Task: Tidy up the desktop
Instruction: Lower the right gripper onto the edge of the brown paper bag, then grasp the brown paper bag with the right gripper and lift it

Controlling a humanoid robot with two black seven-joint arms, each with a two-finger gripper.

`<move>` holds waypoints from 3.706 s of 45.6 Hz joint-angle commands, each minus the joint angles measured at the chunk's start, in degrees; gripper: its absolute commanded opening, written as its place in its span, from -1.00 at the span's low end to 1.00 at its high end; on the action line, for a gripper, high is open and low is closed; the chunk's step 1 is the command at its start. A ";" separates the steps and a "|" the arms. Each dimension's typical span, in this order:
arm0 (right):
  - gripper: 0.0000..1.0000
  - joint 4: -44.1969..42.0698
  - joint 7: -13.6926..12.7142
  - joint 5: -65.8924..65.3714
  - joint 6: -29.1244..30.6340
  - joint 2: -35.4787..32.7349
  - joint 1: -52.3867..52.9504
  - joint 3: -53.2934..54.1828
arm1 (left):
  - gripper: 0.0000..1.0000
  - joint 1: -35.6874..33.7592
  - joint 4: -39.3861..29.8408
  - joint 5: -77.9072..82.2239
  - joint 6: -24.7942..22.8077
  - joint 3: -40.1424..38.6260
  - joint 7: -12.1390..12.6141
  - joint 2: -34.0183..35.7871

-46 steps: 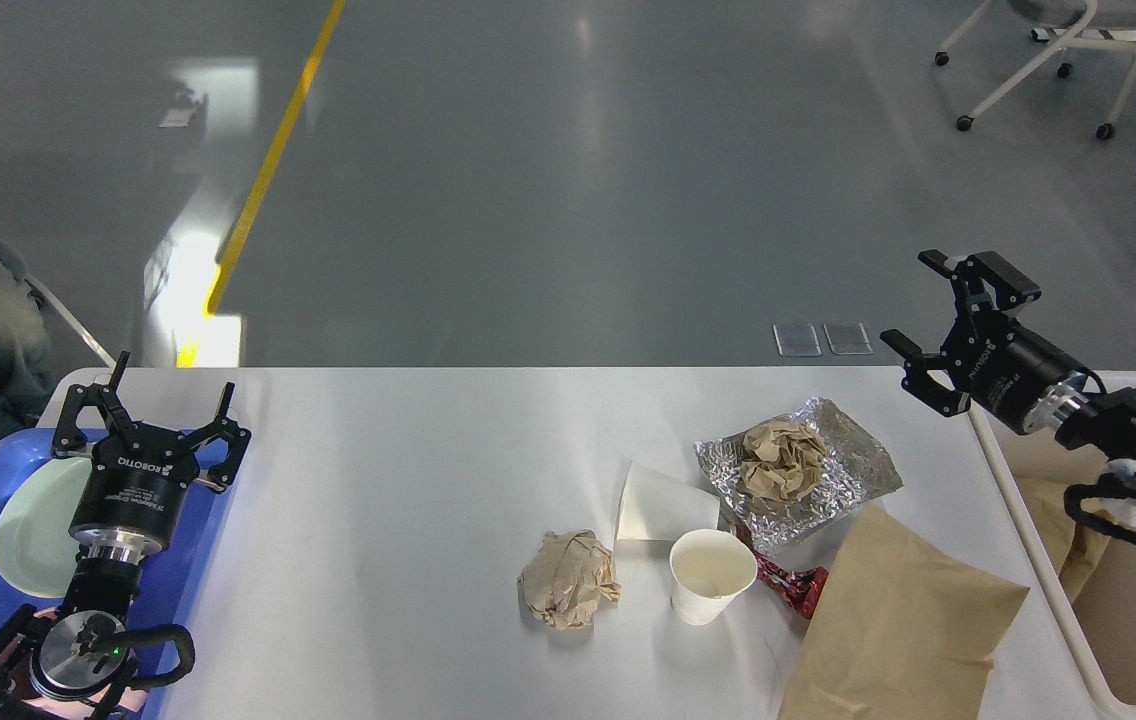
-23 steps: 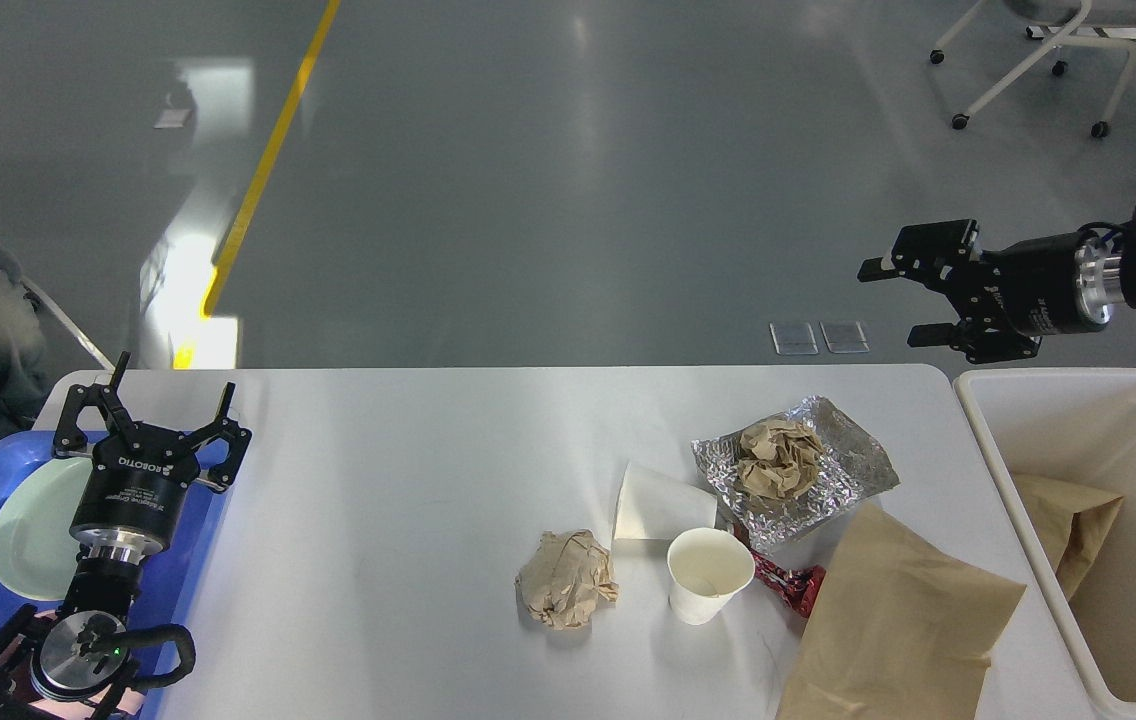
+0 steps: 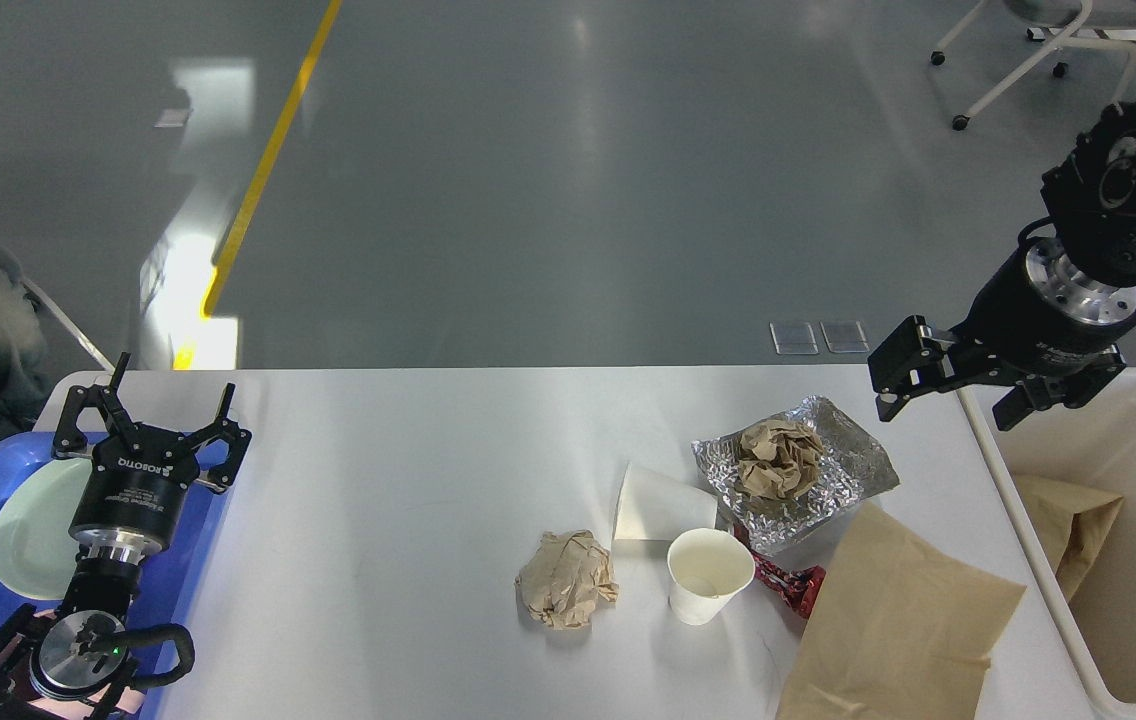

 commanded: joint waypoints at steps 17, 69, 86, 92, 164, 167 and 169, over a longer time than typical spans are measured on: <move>1.00 9.85 -1.26 2.70 -2.83 0.38 10.50 -3.98 | 0.93 -0.09 0.03 0.00 0.00 0.00 0.00 -0.04; 1.00 -2.53 -1.18 2.43 -37.28 -8.41 -47.76 8.67 | 0.93 -0.09 0.03 0.00 0.00 0.00 0.00 -0.04; 0.93 -11.07 -1.18 8.24 -38.51 -4.28 -55.33 11.58 | 0.93 -0.09 -0.06 0.00 0.00 0.00 0.00 -0.04; 0.19 -11.07 -1.18 8.32 -40.36 -4.28 -56.20 11.58 | 0.93 -0.09 -0.06 0.00 0.00 0.00 0.00 -0.04; -1.00 3.07 -1.09 9.29 -14.08 -16.41 -14.83 -8.01 | 0.93 -0.09 -0.06 0.00 -0.09 0.00 0.00 -0.04; -1.00 5.45 -1.09 9.38 -13.38 -16.14 -9.47 -10.82 | 0.93 -0.09 -0.06 0.00 0.00 0.00 0.00 -0.04; -1.00 6.94 -1.09 9.38 -12.68 -16.06 -5.77 -12.49 | 0.93 -0.09 -0.06 0.00 0.00 0.00 0.00 -0.04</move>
